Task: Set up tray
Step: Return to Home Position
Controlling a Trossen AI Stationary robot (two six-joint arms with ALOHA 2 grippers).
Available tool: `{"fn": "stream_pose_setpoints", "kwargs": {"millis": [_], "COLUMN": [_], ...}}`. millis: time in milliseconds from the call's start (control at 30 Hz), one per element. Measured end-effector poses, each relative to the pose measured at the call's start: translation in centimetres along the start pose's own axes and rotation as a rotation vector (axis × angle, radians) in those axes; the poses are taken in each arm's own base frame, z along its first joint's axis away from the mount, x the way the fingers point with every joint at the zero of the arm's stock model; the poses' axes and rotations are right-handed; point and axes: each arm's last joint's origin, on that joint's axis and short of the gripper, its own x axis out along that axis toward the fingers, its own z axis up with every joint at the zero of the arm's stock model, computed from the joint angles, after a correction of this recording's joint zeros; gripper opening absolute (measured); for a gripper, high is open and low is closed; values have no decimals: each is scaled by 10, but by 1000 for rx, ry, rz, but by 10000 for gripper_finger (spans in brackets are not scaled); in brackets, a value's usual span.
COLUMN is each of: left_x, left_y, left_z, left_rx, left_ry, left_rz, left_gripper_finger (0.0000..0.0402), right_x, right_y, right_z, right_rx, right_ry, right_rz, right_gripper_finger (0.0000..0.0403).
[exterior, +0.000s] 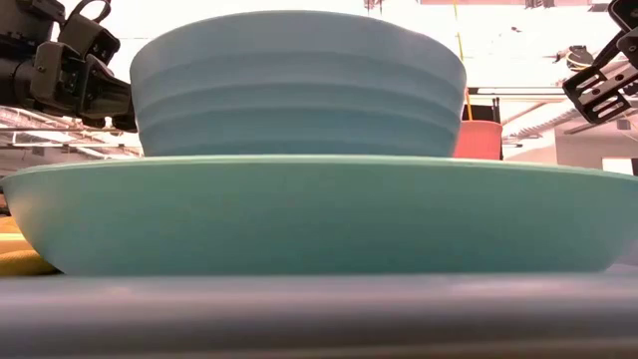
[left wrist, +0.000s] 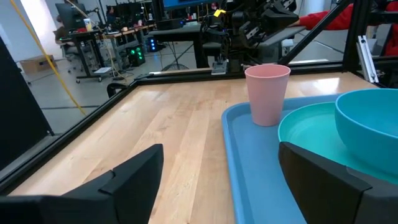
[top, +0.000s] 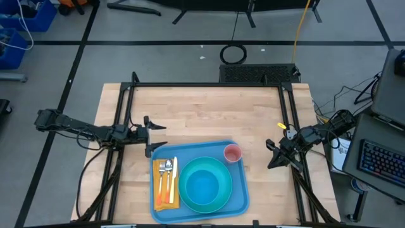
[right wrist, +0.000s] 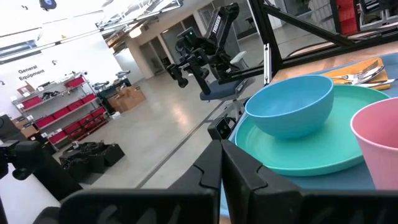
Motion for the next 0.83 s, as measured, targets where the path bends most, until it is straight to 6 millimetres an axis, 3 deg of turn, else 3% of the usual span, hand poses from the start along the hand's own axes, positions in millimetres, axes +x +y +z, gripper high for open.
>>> {"fn": "stream_pose_setpoints", "kwargs": {"millis": [833], "left_x": [0], "left_y": [0], "left_z": [0], "left_rx": [0], "left_ry": [0], "left_rz": [0], "left_gripper_finger": [320], "right_x": [0], "right_y": [0], "right_z": [0], "right_rx": [0], "right_ry": [0], "right_rz": [0], "right_gripper_finger": [0]}}
